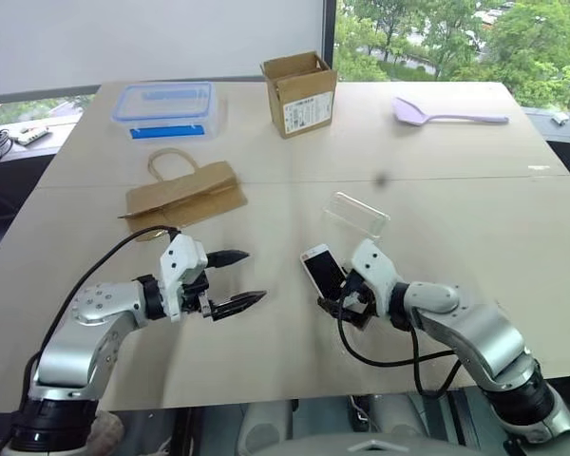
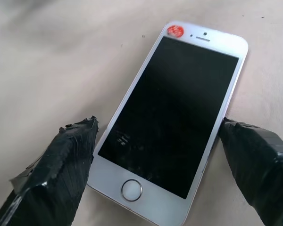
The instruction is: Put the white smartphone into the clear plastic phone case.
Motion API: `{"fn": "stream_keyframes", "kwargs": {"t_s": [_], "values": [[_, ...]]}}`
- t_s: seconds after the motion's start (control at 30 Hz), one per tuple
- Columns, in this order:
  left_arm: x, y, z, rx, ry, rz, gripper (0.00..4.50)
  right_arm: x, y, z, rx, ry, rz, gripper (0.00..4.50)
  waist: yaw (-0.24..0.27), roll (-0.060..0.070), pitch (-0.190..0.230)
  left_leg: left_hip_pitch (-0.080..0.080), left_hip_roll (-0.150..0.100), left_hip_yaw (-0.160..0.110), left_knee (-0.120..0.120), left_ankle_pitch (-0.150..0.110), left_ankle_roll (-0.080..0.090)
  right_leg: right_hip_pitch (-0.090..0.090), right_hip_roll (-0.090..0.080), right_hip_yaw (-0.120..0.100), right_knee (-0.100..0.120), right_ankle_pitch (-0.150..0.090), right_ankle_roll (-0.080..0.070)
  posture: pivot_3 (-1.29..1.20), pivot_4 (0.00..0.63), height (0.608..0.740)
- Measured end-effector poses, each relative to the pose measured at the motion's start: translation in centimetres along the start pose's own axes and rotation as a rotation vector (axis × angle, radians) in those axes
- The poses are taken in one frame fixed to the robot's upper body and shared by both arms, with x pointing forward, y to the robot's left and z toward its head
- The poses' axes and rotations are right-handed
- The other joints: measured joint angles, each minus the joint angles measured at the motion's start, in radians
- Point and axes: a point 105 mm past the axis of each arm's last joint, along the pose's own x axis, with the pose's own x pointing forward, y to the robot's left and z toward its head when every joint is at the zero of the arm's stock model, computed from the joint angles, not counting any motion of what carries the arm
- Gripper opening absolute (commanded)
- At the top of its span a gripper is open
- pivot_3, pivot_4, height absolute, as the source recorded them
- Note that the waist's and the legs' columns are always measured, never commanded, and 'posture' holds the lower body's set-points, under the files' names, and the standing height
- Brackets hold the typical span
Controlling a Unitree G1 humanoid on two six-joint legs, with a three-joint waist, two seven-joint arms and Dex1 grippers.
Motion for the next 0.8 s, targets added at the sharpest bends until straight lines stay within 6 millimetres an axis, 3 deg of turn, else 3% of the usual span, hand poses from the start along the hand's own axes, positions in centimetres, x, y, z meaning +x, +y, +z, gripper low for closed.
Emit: {"fn": "stream_keyframes", "kwargs": {"t_s": [0.1,0.13,0.23,0.27,0.67,0.73,0.77,0.8], "values": [[-0.1,0.2,-0.2,-0.008,0.003,0.008,4.42,-0.1,0.3,-0.3,-0.072,0.027,0.009,4.46,0.000,0.002,-0.006,0.000,0.000,0.001,0.000,0.000,0.000,0.000,0.000,0.000,-0.001,0.000,0.000,0.00,0.150,0.740],[-0.1,0.3,-0.2,-0.007,0.003,0.009,4.50,-0.2,0.4,-0.5,-0.093,0.039,0.018,3.95,0.001,0.002,-0.009,0.000,0.000,0.001,0.000,0.000,0.000,0.000,0.000,0.000,-0.001,0.000,0.000,0.00,0.150,0.740],[-0.1,0.3,-0.2,-0.006,0.002,0.011,4.50,-0.6,0.4,-1.1,-0.116,0.058,0.028,3.02,0.006,0.002,-0.014,0.000,0.000,0.000,0.000,0.000,0.000,0.001,-0.001,0.000,-0.001,0.000,0.000,0.00,0.150,0.740],[-0.1,0.3,-0.2,-0.006,0.002,0.012,4.50,-0.9,0.2,-1.1,-0.125,0.059,0.026,2.99,0.009,0.002,-0.015,0.000,0.000,0.000,0.000,0.000,0.000,0.001,-0.002,0.000,-0.001,0.000,0.000,0.00,0.150,0.740],[0.4,0.5,-0.2,-0.001,-0.019,0.055,4.50,-5.0,-3.8,-3.3,-0.305,0.104,0.108,2.99,0.032,0.004,-0.014,-0.002,-0.003,0.004,0.001,-0.001,0.003,0.001,-0.008,0.000,-0.004,0.000,0.001,0.00,0.150,0.740],[0.4,0.6,-0.3,-0.005,-0.019,0.064,4.50,-5.8,-5.0,-3.6,-0.318,0.117,0.116,3.99,0.031,0.002,-0.014,-0.002,-0.002,0.004,0.002,-0.002,0.003,0.001,-0.007,0.000,-0.004,0.000,0.001,0.00,0.150,0.740],[0.4,0.6,-0.3,-0.006,-0.021,0.069,4.50,-6.2,-5.7,-3.8,-0.314,0.126,0.119,4.35,0.031,0.002,-0.014,-0.001,-0.002,0.005,0.002,-0.002,0.003,0.001,-0.007,0.000,-0.004,0.000,0.001,0.00,0.150,0.740],[0.4,0.7,-0.3,-0.005,-0.021,0.074,4.50,-6.7,-6.6,-4.0,-0.312,0.133,0.117,4.44,0.031,0.002,-0.014,-0.001,-0.002,0.005,0.002,-0.002,0.003,0.001,-0.007,0.000,-0.004,0.000,0.001,0.00,0.150,0.740]]}}
